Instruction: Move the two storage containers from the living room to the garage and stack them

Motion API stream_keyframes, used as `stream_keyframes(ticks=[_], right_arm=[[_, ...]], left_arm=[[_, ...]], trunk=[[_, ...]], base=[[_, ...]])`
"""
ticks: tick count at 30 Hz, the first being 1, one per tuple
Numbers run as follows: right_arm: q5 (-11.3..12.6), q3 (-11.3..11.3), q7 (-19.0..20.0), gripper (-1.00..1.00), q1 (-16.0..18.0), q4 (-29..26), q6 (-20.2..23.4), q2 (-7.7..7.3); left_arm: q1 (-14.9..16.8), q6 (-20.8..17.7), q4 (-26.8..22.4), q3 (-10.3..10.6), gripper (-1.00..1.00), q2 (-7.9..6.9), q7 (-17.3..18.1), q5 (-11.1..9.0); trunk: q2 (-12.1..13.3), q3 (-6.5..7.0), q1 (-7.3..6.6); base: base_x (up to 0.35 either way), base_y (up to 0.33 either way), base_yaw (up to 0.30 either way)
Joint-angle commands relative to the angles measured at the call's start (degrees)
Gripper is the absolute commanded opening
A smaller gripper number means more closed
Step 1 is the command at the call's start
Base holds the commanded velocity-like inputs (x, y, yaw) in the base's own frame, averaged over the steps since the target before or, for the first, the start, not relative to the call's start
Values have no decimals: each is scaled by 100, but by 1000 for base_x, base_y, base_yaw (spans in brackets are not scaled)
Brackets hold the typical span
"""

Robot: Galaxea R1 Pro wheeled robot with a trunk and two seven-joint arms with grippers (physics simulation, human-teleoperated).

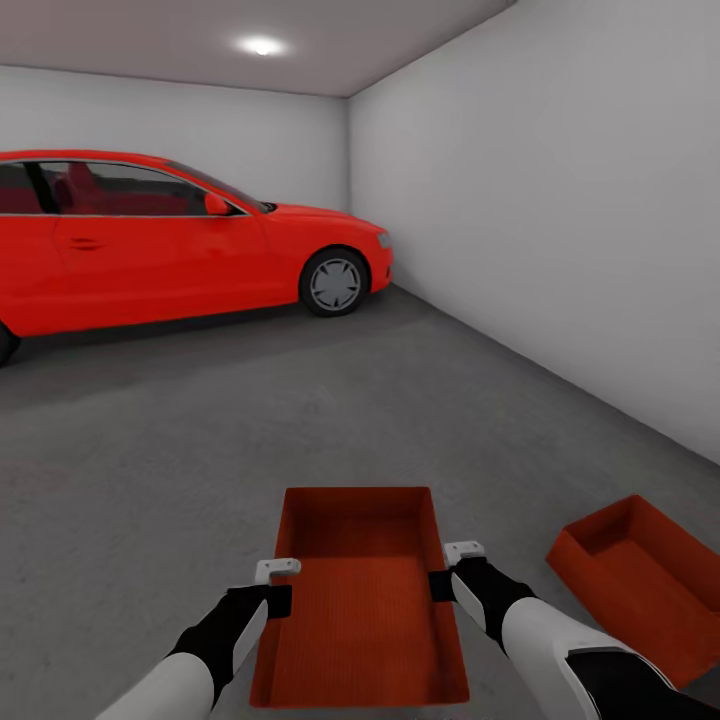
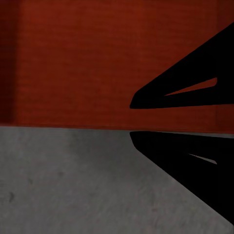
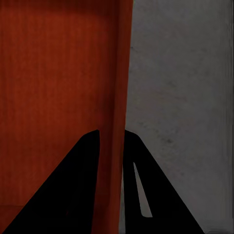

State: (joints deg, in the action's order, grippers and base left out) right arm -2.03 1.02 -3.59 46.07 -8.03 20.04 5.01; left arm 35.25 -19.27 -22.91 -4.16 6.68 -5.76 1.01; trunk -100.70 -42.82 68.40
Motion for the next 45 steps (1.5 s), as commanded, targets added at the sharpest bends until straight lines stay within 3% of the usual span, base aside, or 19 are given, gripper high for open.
stream_keyframes(ticks=[1,21,45], right_arm=[[115,331,25,-100,7,-25,26,0],[115,329,25,-100,7,-27,26,0],[115,329,25,-100,7,-26,26,0]], left_arm=[[-3,-85,6,99,-100,-71,36,-162],[-6,-85,6,104,-100,-71,40,-164],[-9,-85,6,115,-100,-71,40,-163]], trunk=[[-3,-5,-1],[-3,-5,-1],[-3,-5,-1]], base=[[0,0,-260],[2,6,-252],[149,242,-18]])
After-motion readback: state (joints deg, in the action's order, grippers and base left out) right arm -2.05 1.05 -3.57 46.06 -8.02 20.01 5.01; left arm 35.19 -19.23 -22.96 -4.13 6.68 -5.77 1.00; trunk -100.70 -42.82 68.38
